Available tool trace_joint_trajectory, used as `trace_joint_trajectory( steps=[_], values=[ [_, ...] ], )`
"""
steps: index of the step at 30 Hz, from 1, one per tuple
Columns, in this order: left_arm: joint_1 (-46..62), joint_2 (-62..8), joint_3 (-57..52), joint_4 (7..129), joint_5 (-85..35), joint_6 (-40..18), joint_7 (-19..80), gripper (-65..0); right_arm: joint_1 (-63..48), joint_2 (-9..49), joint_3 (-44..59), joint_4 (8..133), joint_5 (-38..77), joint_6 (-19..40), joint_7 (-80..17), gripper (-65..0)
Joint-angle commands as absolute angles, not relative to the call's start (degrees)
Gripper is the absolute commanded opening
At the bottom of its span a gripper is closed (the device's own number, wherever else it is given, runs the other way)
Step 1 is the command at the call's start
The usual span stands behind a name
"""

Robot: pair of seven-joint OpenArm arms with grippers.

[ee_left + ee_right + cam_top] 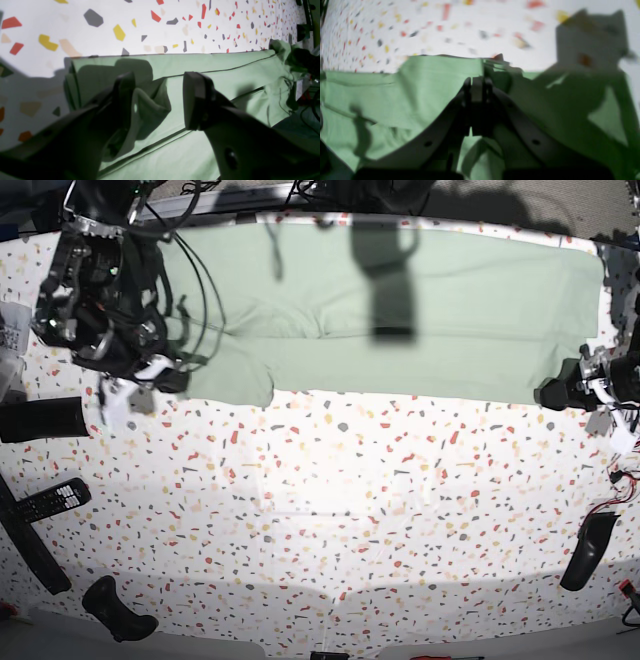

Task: Fold the T-shirt properly
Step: 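Move the right gripper over the folded corner of the green shirt, then grasp the folded corner with the right gripper and lift it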

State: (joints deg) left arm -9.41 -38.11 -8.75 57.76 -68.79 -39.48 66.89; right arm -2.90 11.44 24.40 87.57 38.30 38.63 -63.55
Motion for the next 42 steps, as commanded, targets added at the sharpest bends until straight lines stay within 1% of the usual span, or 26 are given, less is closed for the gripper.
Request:
trace_joint_trajectory(
  steps=[1,8,11,16,23,28,33,42],
  values=[
    [-10.63,-39.53,-9.34,58.65,-70.15,-40.0,66.35,-36.6,-2.13,12.05,23.16,89.67,39.57,40.0,-62.65,-65.0],
    [-10.63,-39.55,-9.34,58.65,-70.15,-40.0,66.37,-36.6,-3.2,12.05,13.19,95.85,38.65,40.0,-65.21,-65.0],
    [-10.63,-39.53,-9.34,58.65,-70.15,-40.0,66.37,-36.6,-6.0,12.16,10.04,98.02,35.44,40.0,-65.14,-65.0],
    [-10.63,-39.55,-9.34,58.65,-70.15,-40.0,66.37,-36.6,-13.67,13.5,6.35,102.85,31.38,40.0,-63.4,-65.0],
    [-10.63,-39.55,-9.34,58.65,-70.15,-40.0,66.35,-36.6,-25.63,17.98,5.65,111.13,23.49,40.0,-59.66,-65.0],
    [-10.63,-39.55,-9.34,58.65,-70.15,-40.0,66.37,-36.6,-31.2,22.22,5.65,114.26,15.57,40.0,-55.22,-65.0],
    [-10.63,-39.55,-9.34,58.65,-70.13,-40.0,66.37,-36.6,-33.01,24.75,5.65,114.43,10.15,40.0,-55.0,-65.0],
    [-10.63,-39.62,-9.34,58.65,-69.91,-40.0,66.39,-36.6,-33.52,28.05,5.65,114.43,5.69,40.0,-55.05,-65.0]
  ],
)
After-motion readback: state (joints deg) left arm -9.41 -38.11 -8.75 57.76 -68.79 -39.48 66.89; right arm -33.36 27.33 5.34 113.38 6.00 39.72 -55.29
